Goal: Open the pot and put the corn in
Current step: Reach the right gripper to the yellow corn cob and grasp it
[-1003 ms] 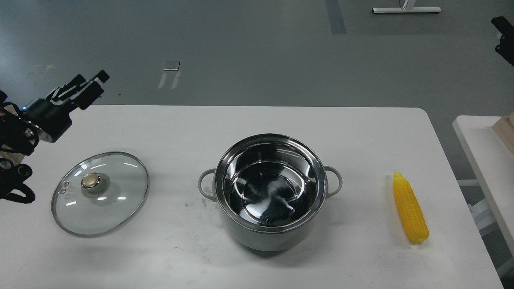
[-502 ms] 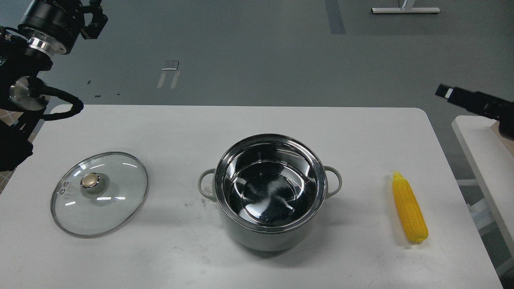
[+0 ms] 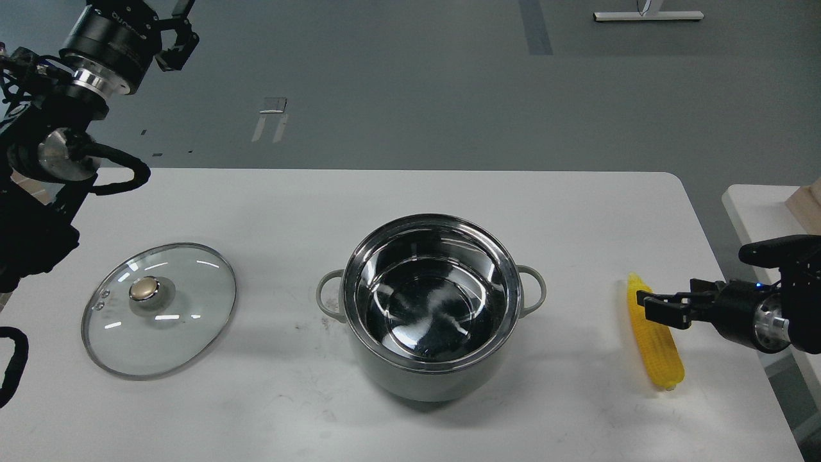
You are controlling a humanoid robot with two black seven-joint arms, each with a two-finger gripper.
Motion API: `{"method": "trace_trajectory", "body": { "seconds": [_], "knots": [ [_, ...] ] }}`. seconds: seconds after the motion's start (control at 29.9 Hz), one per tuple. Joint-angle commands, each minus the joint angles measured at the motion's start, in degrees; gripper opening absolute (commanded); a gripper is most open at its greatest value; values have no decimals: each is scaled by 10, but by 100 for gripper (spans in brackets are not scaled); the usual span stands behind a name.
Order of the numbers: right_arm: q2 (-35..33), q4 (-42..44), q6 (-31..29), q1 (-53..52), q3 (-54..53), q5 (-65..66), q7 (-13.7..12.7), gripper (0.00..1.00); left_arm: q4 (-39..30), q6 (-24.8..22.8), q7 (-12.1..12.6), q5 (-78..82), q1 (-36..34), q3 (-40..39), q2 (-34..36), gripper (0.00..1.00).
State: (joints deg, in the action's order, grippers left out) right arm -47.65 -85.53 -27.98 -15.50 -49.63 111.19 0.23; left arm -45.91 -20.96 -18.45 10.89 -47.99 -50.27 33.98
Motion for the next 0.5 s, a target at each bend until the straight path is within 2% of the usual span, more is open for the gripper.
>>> {"method": "trace_trajectory", "body": {
  "seconds": [0.0, 0.1, 0.27, 0.33, 0.47],
  "knots": [
    [12, 5, 0, 15, 11, 13, -11, 97, -1, 0, 0, 0, -1, 0, -1, 98],
    [27, 18, 0, 19, 11, 26, -18, 91, -1, 0, 0, 0, -1, 0, -1, 98],
    [32, 22, 0, 23, 12, 26, -19, 72, -1, 0, 0, 0, -1, 0, -1, 98],
    [39, 22, 0, 28, 13, 26, -19, 57, -1, 0, 3, 0, -1, 0, -3, 98],
    [49, 24, 0, 31, 13, 26, -21, 39, -1, 0, 3, 0, -1, 0, -1, 98]
  ]
}}
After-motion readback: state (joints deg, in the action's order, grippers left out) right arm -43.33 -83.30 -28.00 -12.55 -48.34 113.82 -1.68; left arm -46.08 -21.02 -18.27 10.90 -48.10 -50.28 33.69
